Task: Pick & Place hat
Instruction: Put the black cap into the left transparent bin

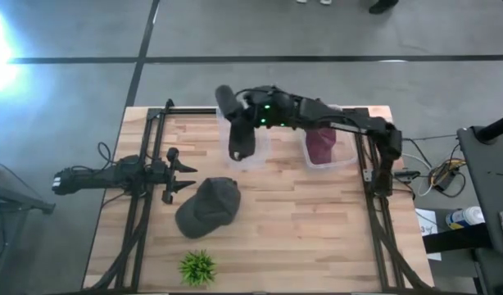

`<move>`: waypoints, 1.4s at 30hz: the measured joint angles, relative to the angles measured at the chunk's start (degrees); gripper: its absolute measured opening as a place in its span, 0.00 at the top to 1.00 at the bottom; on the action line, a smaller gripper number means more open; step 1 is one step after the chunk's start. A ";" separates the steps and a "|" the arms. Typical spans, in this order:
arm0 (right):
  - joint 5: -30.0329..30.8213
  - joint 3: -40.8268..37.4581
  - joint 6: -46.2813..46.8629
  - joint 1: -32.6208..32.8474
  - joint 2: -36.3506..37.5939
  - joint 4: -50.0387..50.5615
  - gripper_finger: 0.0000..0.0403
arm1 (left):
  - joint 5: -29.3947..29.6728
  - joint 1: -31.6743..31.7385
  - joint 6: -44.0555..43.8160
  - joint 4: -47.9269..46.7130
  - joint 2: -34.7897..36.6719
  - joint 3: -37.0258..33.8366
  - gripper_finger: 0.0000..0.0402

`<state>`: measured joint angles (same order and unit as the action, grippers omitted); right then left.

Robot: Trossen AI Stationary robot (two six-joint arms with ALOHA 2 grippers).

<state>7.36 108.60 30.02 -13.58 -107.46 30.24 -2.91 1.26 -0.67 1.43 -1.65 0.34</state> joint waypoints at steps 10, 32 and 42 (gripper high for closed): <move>-2.08 0.02 -0.37 -4.46 -10.23 7.29 0.98 | 0.01 0.00 0.00 0.00 -0.02 0.00 0.56; 3.61 0.46 -3.94 -2.36 -2.29 11.83 0.66 | 0.02 -0.02 0.00 0.00 -0.02 0.00 0.56; -5.74 0.66 -15.72 4.37 1.19 14.22 0.54 | 0.00 -0.01 0.00 0.00 -0.02 0.00 0.56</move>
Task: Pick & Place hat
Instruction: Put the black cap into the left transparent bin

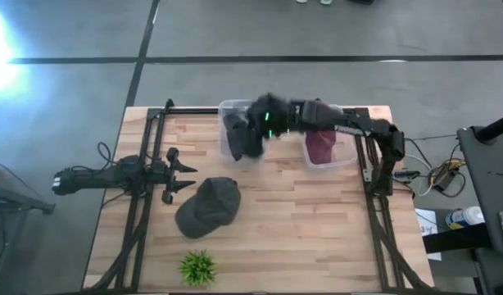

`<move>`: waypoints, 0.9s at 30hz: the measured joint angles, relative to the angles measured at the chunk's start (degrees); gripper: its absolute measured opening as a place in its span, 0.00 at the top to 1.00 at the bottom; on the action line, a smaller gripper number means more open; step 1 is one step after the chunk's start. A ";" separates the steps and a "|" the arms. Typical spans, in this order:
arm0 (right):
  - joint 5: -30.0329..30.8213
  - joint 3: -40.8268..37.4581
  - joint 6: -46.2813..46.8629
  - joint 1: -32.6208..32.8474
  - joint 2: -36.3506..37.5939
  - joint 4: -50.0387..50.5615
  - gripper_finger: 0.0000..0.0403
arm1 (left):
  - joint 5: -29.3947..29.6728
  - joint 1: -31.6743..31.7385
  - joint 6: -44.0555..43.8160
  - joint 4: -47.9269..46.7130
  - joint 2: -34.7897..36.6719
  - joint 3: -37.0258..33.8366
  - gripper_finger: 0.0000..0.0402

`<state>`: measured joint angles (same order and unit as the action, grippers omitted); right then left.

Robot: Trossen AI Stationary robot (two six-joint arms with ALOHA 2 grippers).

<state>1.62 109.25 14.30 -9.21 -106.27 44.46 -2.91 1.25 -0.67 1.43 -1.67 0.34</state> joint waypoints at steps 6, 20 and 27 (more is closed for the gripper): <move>-0.15 -0.31 -13.52 11.89 -3.98 7.77 0.54 | 0.02 -0.02 0.00 0.00 0.00 0.00 0.56; 1.36 -0.15 0.96 17.29 -7.59 7.27 0.54 | 0.02 0.00 -0.47 0.30 -0.04 0.00 0.56; -0.48 -0.25 7.87 20.31 -6.23 12.39 0.54 | 0.05 0.01 -58.53 15.55 -0.07 0.00 0.56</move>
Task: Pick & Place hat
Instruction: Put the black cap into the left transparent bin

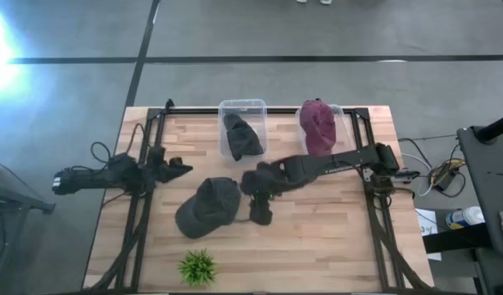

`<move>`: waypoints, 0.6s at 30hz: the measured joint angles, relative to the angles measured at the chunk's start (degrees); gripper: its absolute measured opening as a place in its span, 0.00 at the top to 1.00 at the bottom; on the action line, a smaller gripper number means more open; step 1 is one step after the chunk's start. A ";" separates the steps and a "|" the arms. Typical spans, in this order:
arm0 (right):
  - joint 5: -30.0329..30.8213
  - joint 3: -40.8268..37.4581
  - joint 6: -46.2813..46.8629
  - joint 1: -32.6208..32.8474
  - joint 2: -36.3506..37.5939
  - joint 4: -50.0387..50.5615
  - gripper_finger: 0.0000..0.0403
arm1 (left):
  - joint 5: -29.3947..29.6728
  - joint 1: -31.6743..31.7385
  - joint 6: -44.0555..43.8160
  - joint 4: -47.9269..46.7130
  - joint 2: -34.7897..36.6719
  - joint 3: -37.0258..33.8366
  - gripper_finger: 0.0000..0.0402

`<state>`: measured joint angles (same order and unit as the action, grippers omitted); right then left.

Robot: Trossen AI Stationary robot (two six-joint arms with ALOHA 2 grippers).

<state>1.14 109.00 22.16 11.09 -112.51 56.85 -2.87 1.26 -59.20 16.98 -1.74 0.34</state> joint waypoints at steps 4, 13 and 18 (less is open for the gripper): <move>3.32 -1.29 4.28 3.84 -0.52 2.17 0.54 | 8.04 0.00 -13.99 4.06 -0.04 0.02 0.56; 12.99 -5.92 14.87 7.92 5.26 -1.23 0.54 | 21.21 0.00 -13.34 5.24 -0.16 1.23 0.56; 16.58 -14.66 21.63 8.21 13.50 -1.14 0.54 | 11.69 0.00 -10.01 4.75 -1.47 4.70 0.56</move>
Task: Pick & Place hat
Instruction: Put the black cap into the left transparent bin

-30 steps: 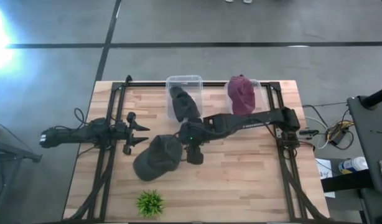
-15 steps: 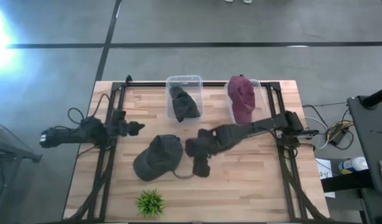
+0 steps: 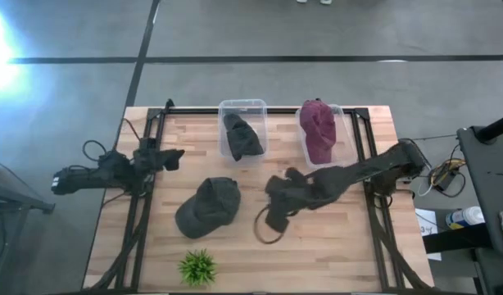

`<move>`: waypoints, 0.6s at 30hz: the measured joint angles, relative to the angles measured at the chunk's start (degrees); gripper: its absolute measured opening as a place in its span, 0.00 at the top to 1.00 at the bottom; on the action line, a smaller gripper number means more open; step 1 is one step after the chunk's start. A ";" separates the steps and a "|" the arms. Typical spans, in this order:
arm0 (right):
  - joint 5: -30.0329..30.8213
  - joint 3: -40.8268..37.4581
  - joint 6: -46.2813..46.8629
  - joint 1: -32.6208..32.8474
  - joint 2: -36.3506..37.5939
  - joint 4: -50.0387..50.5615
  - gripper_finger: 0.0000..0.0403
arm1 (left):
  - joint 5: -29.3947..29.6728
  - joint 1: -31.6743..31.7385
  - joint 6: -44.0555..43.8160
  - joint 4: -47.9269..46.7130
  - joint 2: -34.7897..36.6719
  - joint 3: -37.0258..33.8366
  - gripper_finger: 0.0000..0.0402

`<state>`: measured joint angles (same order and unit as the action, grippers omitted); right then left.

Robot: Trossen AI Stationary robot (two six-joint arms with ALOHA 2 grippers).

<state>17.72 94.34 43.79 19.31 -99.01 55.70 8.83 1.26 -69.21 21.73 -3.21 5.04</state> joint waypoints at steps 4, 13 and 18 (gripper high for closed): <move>0.54 -7.04 3.06 -0.07 6.20 -1.04 0.54 | -9.60 -0.20 9.50 -11.62 -5.57 9.31 0.56; 0.46 -11.49 3.14 -0.20 8.86 2.38 0.54 | -16.87 -8.30 34.78 -44.58 -34.14 32.66 0.56; 0.76 -11.52 2.71 -0.78 9.24 4.46 0.54 | -18.41 -13.75 39.10 -50.43 -47.49 36.65 0.56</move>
<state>18.48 82.83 46.50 18.53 -89.76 60.16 -9.58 -12.49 -30.11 -28.69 -50.70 41.69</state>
